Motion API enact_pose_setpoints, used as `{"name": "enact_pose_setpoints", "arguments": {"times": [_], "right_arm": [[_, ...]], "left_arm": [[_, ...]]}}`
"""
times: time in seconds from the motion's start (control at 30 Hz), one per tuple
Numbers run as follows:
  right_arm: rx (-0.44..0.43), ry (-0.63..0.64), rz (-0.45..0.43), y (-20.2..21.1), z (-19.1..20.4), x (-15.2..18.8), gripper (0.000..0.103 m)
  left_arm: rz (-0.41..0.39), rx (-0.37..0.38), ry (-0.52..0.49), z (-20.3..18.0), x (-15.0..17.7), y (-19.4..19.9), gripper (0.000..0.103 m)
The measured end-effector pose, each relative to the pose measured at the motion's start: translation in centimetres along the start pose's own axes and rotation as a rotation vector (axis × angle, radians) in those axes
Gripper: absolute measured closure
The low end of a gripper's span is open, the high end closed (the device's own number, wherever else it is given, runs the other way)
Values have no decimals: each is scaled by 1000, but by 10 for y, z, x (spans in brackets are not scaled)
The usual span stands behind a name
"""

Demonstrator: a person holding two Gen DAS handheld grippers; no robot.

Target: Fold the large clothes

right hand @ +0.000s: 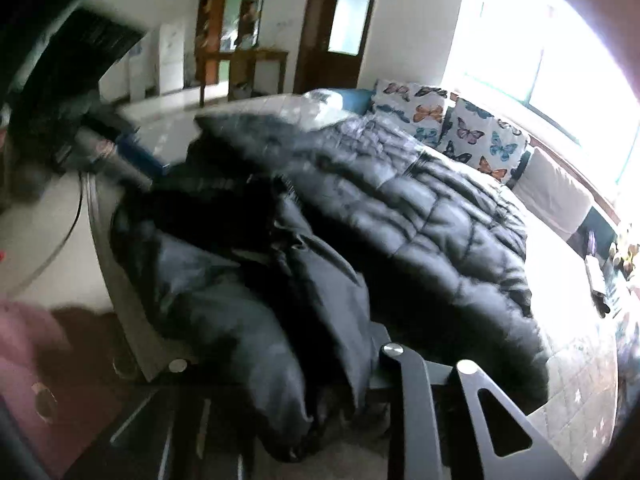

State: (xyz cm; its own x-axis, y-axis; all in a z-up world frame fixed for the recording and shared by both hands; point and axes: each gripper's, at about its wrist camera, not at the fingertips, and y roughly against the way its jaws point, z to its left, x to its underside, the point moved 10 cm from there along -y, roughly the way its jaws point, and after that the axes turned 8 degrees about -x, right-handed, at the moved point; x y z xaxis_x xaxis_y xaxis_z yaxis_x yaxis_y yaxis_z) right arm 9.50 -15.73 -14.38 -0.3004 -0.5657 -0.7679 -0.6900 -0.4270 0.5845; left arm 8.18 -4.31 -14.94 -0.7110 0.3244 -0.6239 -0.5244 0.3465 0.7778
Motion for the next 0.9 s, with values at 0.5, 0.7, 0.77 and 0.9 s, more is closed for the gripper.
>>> {"name": "enact_pose_setpoints", "arguments": {"times": [0.5, 0.7, 0.77, 0.9], "right_arm": [[-12, -131, -99, 10, -32, -42, 79], [4, -142, -107, 15, -29, -36, 79], [5, -138, -104, 15, -29, -37, 79], [9, -142, -108, 15, -28, -37, 79]], "left_arm": [[-172, -535, -309, 34, 6, -15, 18], [-166, -579, -257, 53, 7, -15, 18], [-164, -589, -266, 57, 12, -10, 17], [-176, -607, -314, 56, 1, -15, 17]]}}
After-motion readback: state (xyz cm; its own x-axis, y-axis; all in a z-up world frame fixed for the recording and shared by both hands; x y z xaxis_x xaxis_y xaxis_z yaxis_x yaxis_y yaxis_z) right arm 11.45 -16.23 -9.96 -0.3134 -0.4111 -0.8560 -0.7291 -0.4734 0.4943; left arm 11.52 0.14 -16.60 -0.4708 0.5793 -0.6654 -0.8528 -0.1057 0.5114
